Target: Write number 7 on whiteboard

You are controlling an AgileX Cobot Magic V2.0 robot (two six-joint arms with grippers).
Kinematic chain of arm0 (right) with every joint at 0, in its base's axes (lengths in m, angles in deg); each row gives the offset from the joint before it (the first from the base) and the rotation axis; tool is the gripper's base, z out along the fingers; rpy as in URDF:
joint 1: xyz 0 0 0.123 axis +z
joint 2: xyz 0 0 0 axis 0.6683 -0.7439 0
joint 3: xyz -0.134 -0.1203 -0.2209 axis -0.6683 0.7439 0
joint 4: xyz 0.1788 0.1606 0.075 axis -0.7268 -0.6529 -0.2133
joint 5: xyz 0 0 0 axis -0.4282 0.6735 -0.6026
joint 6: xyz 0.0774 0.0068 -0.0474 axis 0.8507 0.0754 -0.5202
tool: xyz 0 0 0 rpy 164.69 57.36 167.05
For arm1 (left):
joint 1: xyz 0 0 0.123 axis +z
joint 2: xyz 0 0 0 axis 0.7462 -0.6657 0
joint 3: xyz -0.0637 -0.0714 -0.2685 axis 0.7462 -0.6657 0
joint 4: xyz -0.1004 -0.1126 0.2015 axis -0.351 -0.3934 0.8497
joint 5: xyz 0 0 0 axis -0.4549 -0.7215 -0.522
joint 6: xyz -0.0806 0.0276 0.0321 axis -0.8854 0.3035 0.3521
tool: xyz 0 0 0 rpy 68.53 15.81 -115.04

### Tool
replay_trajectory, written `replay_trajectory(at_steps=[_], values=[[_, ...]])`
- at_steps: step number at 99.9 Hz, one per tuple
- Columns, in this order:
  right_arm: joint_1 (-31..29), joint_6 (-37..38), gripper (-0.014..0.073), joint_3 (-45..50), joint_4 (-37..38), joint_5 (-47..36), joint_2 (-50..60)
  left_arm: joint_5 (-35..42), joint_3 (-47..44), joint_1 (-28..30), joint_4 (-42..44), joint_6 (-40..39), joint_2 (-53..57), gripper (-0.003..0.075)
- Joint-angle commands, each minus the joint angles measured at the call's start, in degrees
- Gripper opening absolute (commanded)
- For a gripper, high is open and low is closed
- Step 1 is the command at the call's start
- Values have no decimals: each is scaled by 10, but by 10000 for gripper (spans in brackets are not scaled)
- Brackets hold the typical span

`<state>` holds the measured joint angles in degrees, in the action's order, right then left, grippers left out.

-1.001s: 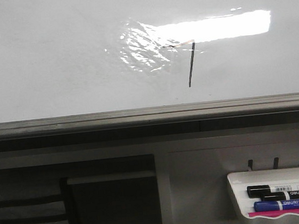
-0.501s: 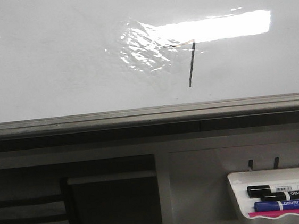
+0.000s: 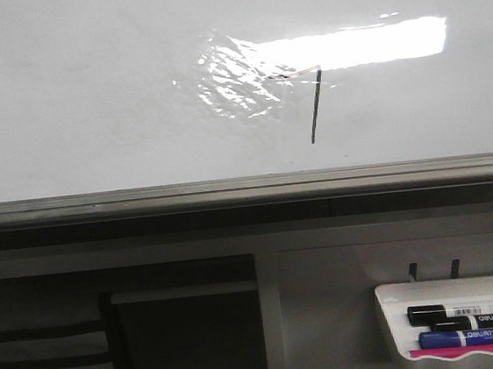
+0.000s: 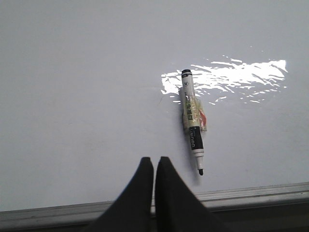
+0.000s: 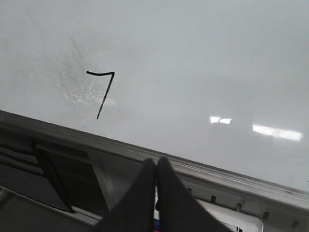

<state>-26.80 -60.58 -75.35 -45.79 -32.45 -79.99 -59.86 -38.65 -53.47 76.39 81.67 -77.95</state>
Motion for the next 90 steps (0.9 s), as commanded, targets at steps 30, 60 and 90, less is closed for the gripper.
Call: replay_trajectory(at_steps=[30,60,90], values=[[-4,-4,-71,-16,5,-47,-4,46,-20,1,0,0,17,-20],[-78,-4,-71,60,3,-98,81,46,-20,1,0,0,17,-20],[-173,-4,-71,213,3,-199,198,46,-20,1,0,0,17,-20]])
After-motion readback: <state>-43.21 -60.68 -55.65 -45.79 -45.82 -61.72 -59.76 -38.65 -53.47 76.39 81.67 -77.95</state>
